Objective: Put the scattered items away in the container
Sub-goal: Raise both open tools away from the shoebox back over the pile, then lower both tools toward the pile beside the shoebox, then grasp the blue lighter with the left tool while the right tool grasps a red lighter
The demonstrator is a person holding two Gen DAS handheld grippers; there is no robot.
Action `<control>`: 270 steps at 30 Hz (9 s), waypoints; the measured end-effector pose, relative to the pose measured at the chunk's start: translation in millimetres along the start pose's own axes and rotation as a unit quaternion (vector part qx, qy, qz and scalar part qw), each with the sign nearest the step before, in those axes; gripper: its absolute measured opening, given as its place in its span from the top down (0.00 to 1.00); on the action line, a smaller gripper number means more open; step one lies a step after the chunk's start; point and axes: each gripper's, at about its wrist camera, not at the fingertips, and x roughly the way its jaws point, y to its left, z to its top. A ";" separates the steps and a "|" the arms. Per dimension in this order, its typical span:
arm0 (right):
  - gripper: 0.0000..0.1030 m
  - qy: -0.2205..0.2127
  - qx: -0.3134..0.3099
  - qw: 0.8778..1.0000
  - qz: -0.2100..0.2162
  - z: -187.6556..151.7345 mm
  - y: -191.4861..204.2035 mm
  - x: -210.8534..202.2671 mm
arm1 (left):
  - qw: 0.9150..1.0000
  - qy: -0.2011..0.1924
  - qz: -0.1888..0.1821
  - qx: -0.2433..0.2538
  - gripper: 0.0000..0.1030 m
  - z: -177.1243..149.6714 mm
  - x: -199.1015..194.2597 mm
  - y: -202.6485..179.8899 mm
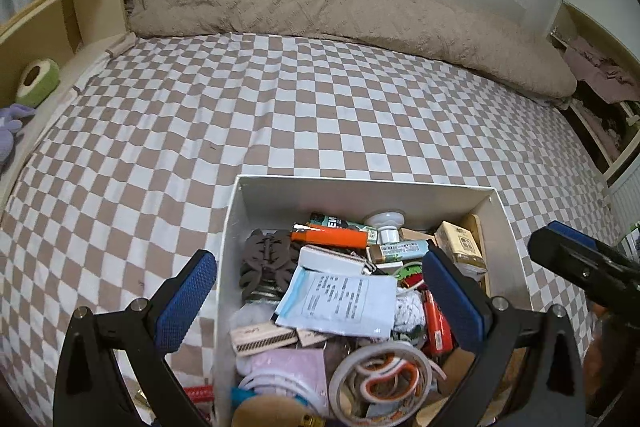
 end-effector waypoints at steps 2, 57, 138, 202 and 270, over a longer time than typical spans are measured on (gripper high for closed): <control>0.03 -0.002 -0.007 1.000 -0.007 -3.0 3.4 -6.9 | 1.000 0.000 0.001 0.002 0.00 -1.9 -9.1 0.0; 0.00 -0.081 -0.081 0.991 -0.068 -98.5 62.8 -167.7 | 0.995 -0.092 0.003 0.032 0.00 -86.5 -196.1 -14.2; 0.00 -0.119 -0.178 0.968 -0.134 -374.3 30.8 -30.5 | 0.984 -0.125 0.120 -0.027 0.00 -345.1 -90.3 41.0; 0.19 -0.067 -0.169 0.974 -0.135 -358.4 26.0 -20.9 | 0.990 -0.058 0.101 -0.075 0.00 -330.8 -37.3 15.4; 0.19 -0.045 -0.179 0.977 -0.104 -365.5 16.7 -25.5 | 0.988 -0.092 0.126 -0.015 0.03 -368.8 -65.7 9.0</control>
